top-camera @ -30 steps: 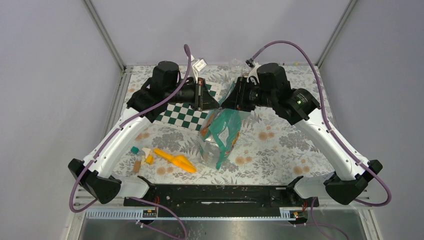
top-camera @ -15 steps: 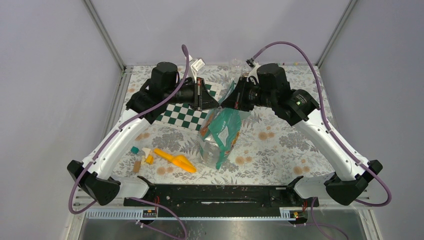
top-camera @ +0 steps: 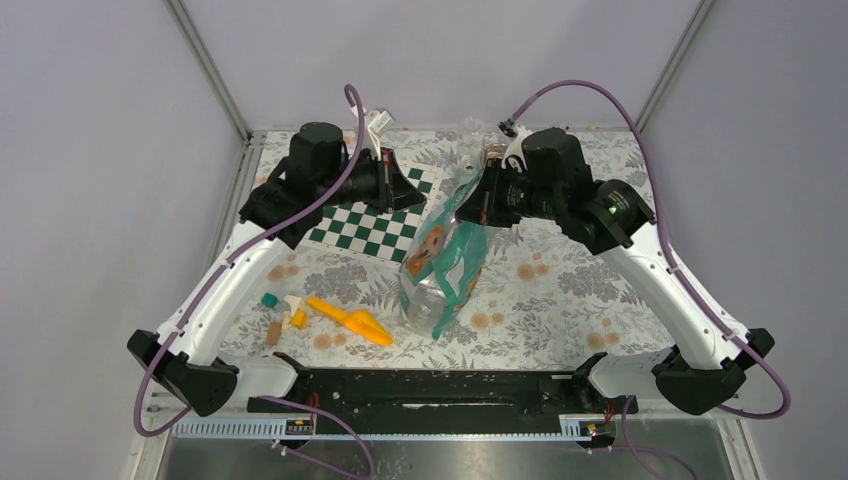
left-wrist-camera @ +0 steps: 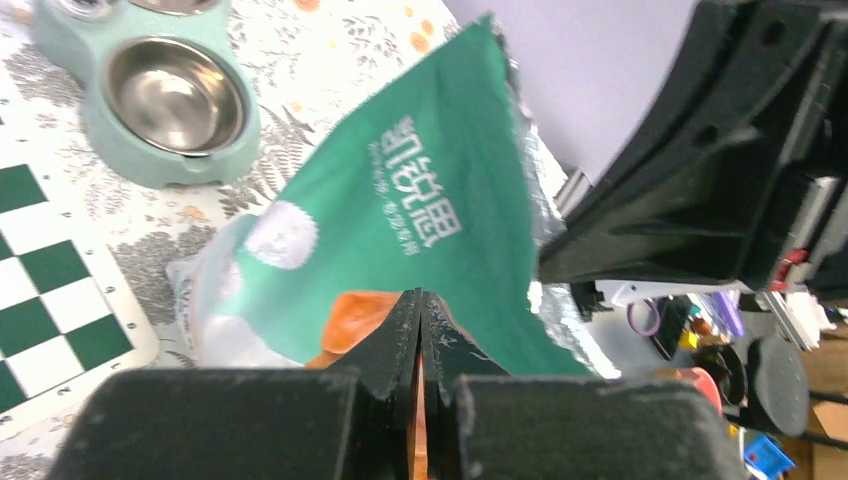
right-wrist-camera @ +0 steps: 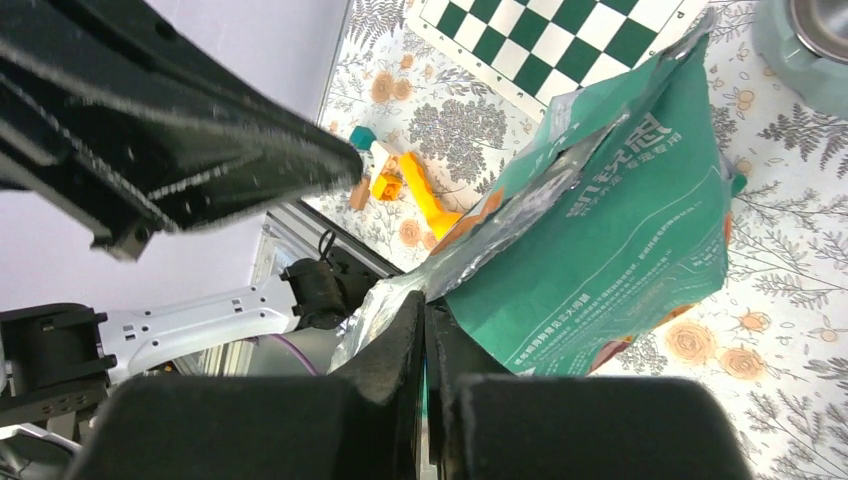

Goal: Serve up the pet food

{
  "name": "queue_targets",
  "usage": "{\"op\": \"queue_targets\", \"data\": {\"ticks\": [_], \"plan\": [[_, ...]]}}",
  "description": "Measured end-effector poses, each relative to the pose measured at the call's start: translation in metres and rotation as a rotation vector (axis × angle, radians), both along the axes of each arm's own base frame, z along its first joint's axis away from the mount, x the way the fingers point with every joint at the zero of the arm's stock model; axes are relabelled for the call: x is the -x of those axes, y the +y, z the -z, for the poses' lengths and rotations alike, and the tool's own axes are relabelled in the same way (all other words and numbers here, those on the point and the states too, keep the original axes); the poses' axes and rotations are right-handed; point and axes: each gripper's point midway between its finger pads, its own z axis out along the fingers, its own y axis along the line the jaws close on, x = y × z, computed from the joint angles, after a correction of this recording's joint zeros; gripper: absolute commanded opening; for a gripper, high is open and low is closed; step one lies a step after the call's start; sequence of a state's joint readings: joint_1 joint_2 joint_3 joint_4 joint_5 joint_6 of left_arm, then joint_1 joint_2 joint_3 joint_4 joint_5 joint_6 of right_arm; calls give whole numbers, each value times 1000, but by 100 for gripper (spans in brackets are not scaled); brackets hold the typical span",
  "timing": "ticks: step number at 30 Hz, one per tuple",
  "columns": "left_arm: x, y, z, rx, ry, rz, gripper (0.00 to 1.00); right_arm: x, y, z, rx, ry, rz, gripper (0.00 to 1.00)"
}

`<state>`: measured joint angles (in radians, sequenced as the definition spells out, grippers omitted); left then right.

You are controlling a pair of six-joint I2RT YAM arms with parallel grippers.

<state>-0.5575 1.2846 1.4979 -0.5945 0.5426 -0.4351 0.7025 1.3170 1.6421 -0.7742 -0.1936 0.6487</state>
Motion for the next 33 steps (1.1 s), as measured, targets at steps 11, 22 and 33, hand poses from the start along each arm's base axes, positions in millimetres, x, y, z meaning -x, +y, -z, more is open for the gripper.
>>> {"op": "queue_targets", "data": {"ticks": [11,22,33], "plan": [[2,0,-13,43,2,12,46,5,-3,-3,10,-34,-36,0],[31,-20,-11,95,63,165,32,3,17,-4,-137,-107,-88,0],[30,-19,-3,71,61,179,10,5,18,-6,-181,-143,-101,0]]}}
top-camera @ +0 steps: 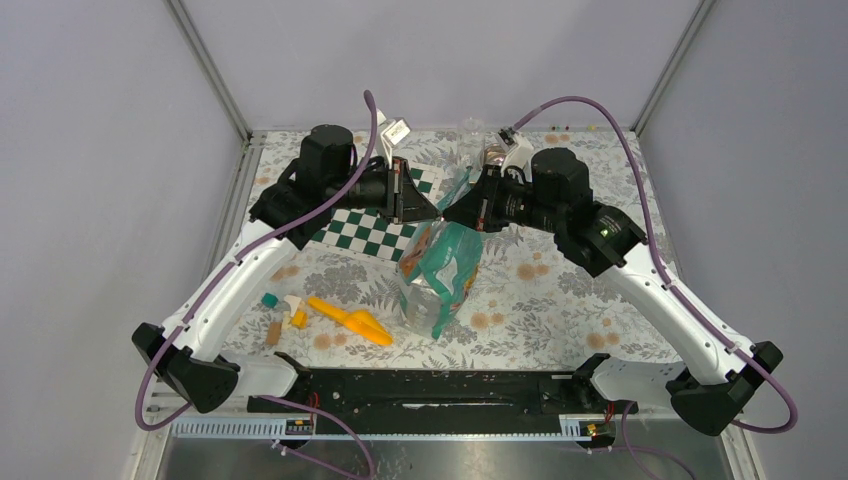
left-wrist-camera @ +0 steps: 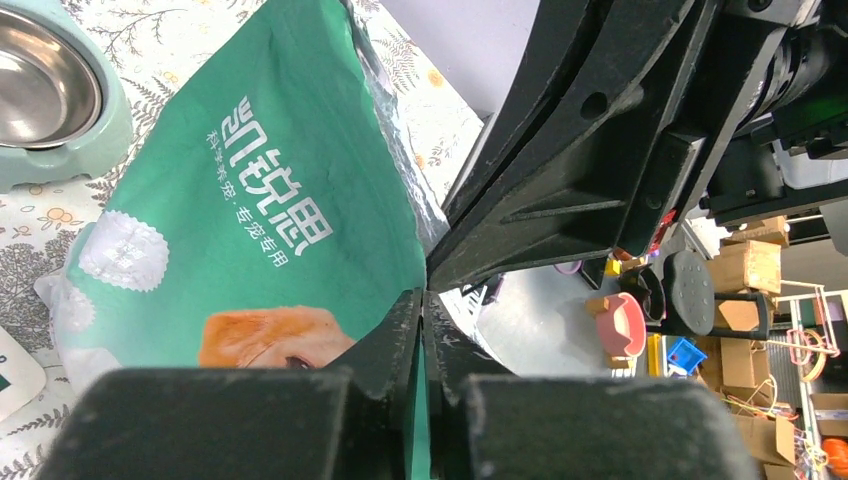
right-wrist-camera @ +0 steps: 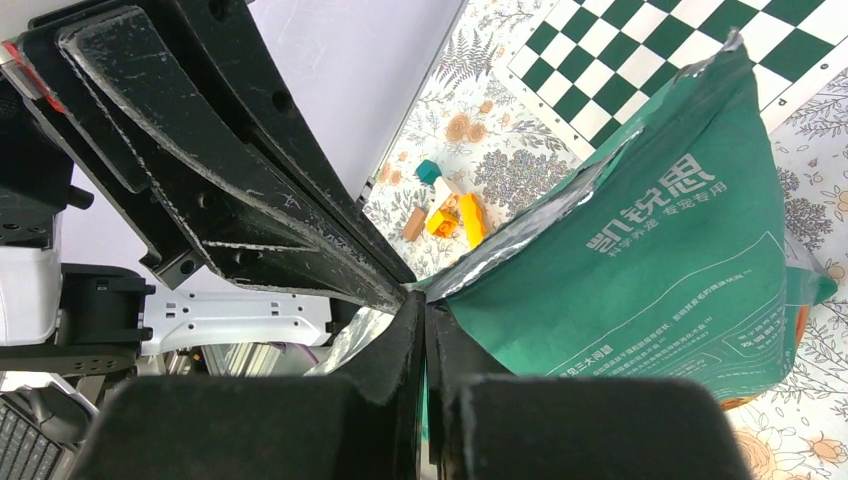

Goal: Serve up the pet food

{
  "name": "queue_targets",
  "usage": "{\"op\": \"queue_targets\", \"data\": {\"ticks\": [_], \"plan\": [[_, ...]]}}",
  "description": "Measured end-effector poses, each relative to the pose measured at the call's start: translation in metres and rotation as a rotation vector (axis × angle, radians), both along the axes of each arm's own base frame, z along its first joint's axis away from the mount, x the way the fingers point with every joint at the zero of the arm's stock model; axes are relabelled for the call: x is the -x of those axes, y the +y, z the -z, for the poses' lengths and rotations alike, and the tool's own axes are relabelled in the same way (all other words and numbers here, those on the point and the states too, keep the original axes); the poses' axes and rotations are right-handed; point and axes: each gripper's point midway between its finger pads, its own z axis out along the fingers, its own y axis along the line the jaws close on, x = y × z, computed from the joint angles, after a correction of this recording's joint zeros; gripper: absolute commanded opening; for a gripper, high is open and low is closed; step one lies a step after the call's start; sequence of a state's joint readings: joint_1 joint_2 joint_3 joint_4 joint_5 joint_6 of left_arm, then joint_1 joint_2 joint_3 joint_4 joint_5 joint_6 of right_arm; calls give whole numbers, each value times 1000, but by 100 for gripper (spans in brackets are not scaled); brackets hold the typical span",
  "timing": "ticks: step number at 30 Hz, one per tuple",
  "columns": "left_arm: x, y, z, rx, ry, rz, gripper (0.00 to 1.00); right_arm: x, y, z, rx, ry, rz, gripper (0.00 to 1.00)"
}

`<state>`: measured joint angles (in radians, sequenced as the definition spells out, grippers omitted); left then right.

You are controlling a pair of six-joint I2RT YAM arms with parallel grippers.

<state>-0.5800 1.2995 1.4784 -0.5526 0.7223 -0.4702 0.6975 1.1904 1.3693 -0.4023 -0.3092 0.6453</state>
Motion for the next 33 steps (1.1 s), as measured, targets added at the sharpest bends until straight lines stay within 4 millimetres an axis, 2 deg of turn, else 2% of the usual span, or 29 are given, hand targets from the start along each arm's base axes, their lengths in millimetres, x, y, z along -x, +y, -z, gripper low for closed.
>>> {"op": "queue_targets", "data": {"ticks": [2,4,5,6,8,9,18,25,29,33], "plan": [[0,0,0,-1,-3,0,23,0,0,0,-2,-2,-1,0],[0,0,1,-5,-5,2,28,0,1,-1,-8,-5,-6,0],[1,1,2,-8,-2,3,28,0,1,-1,-10,-8,-8,0],[1,1,3,-10,4,4,22,1,2,-1,-12,-8,-11,0],[2,1,5,-17,14,5,3,1,3,-1,-15,-9,-16,0],[2,1,6,-18,15,9,0,1,3,-1,-15,-9,-15,0],[-3,2,10,-37,9,-19,0,1,-2,4,6,9,3,0],[-8,2,9,-43,13,-70,0,-1,-9,5,113,68,32,0],[-17,8,10,-60,-4,-132,0,1,-17,9,181,76,35,0],[-33,19,14,-86,-11,-215,0,7,-30,2,238,59,34,0]]}}
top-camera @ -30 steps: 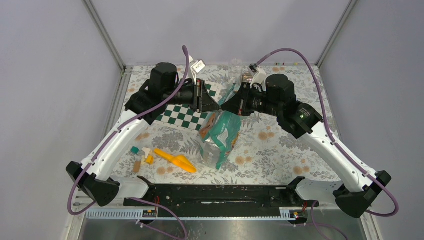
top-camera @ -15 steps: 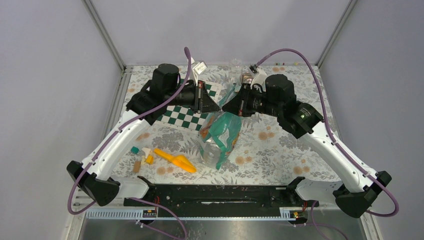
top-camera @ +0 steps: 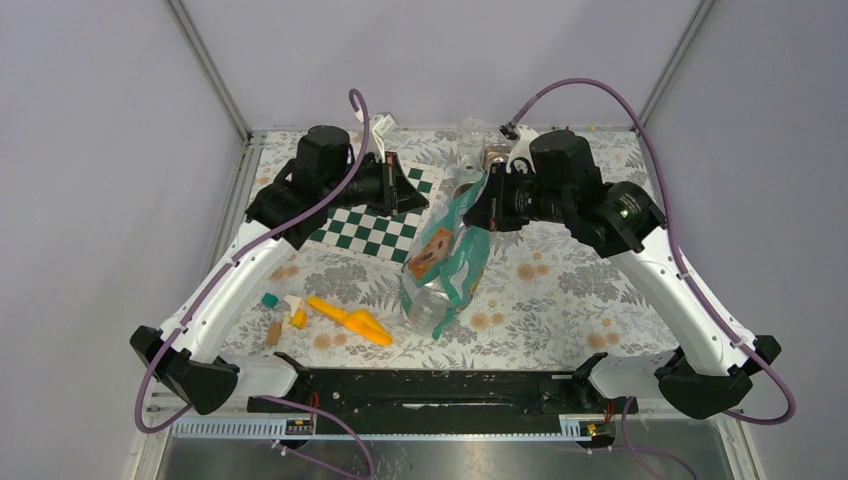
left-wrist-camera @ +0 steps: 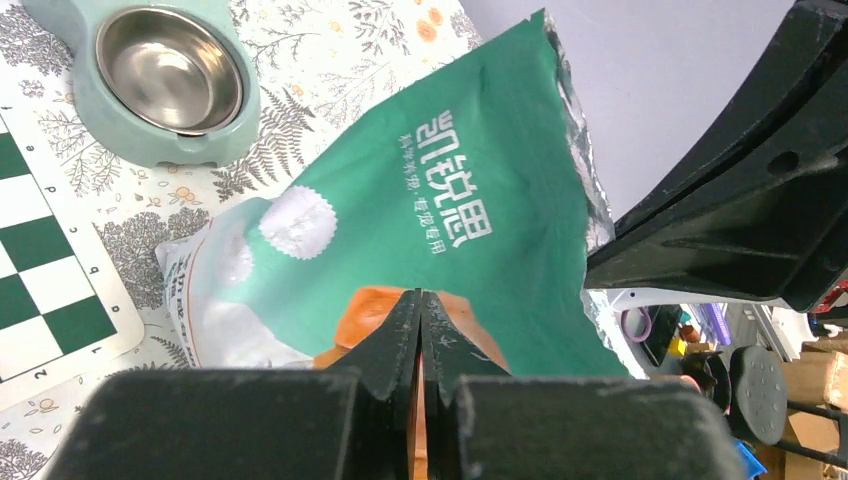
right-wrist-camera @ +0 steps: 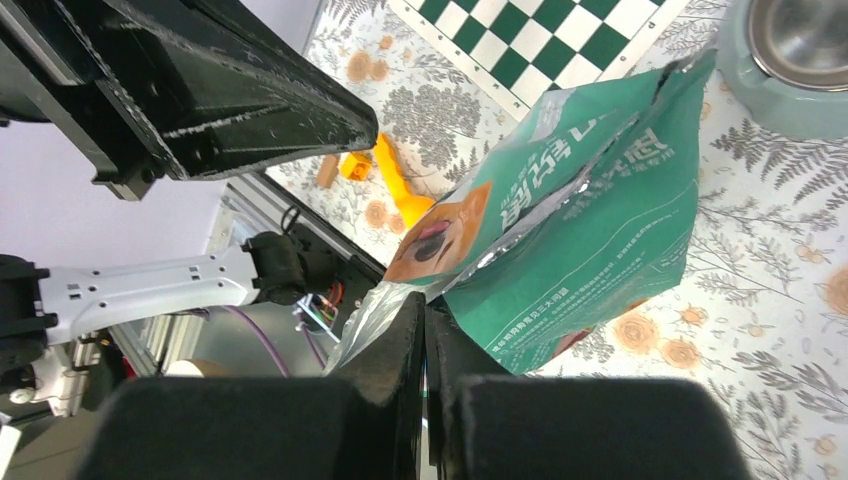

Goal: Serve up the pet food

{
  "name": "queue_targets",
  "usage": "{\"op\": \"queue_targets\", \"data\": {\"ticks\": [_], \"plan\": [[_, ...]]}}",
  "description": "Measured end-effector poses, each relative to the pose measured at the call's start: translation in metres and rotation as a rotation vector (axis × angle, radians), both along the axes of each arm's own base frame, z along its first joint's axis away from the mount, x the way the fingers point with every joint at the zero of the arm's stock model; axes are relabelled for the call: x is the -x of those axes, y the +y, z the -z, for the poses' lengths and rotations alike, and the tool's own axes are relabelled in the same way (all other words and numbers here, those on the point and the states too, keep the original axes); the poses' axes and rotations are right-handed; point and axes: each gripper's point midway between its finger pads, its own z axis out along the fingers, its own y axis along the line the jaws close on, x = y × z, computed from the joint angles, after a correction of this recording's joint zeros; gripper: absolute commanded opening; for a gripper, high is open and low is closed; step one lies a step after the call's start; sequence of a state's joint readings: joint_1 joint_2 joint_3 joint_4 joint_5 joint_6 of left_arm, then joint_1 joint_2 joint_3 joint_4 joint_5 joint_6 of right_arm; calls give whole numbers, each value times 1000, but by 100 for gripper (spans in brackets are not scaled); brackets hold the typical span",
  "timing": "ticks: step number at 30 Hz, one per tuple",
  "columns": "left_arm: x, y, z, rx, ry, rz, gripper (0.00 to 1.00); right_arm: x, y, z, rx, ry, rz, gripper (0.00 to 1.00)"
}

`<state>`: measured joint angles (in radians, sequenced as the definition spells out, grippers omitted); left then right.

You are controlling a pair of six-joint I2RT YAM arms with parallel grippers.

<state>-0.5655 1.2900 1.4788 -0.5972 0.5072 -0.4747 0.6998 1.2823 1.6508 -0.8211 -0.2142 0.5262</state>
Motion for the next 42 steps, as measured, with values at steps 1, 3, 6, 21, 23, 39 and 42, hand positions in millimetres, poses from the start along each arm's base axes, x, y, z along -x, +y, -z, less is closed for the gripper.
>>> {"op": "queue_targets", "data": {"ticks": [1,3,6,21,23,39,42], "plan": [[-2,2,0,-3,-2,-12,0,1,-3,0,16,-1,2,0],[-3,2,0,-3,-2,-13,2,2,-6,1,38,-1,-2,0],[0,0,-2,6,3,-1,23,2,-6,1,44,-5,-10,0],[27,-24,-22,111,8,151,47,-1,5,0,-72,8,29,0],[29,-27,-20,105,10,161,47,-1,5,0,-83,16,43,0],[32,-34,-7,61,37,190,1,-4,5,8,-194,100,166,17],[32,-34,-8,57,33,190,0,-4,6,10,-204,119,177,26]]}}
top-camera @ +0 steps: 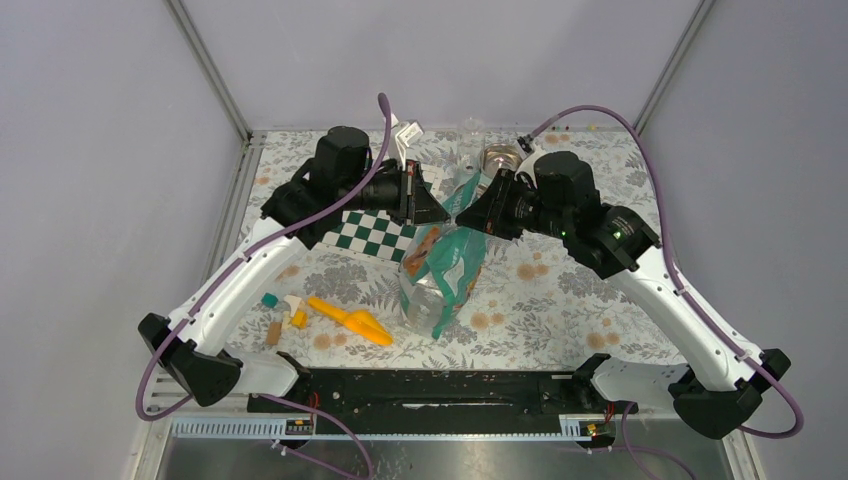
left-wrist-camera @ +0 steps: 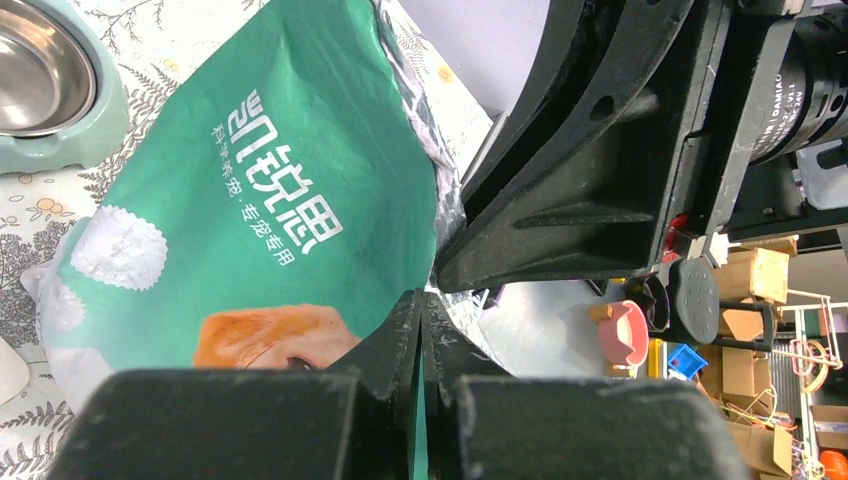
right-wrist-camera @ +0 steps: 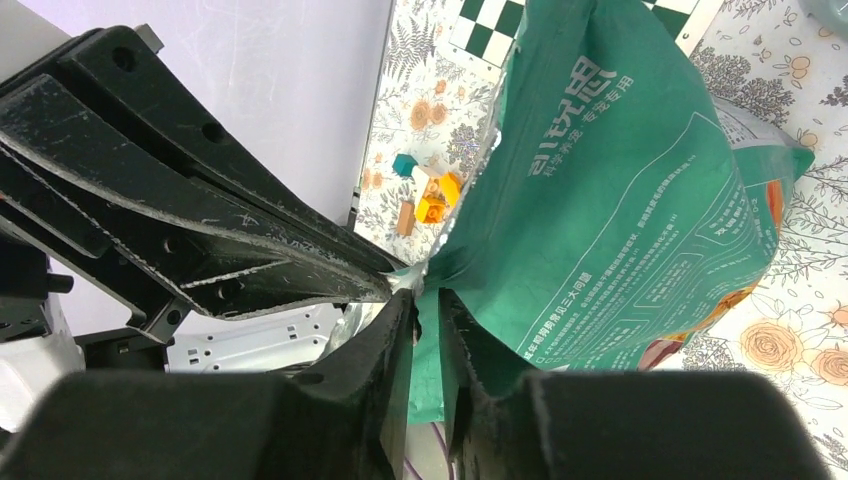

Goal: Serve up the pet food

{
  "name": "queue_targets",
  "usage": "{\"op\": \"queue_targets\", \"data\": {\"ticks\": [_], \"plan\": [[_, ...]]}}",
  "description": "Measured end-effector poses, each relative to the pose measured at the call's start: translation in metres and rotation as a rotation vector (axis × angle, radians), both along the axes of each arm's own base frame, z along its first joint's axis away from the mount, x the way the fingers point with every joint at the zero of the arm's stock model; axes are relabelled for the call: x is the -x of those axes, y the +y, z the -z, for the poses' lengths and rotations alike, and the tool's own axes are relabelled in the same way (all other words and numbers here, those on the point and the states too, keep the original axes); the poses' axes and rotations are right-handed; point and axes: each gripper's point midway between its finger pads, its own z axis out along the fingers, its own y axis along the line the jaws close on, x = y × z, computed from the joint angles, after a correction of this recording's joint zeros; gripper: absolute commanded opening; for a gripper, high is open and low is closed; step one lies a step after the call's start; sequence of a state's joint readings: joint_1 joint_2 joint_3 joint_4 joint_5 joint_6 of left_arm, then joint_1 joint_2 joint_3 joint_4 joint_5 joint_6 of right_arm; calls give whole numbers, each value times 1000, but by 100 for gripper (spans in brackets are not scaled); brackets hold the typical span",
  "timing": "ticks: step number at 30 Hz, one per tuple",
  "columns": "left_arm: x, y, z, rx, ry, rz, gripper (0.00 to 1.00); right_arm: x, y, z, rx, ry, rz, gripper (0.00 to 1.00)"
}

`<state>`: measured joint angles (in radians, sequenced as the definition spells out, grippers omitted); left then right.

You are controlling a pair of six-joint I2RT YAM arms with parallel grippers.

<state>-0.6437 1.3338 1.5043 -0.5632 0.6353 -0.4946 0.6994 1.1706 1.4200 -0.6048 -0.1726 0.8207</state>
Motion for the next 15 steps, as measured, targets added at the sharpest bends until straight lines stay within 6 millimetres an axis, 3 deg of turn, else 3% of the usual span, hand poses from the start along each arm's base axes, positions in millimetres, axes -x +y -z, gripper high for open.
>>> {"op": "queue_targets", "data": {"ticks": [4,15], "plan": [[0,0,0,-4,5,0,0,0,0,2,-8,23,11,35],[-1,1,-1,-5,15,-14,0,-2,3,5,-36,76,47,34]]}}
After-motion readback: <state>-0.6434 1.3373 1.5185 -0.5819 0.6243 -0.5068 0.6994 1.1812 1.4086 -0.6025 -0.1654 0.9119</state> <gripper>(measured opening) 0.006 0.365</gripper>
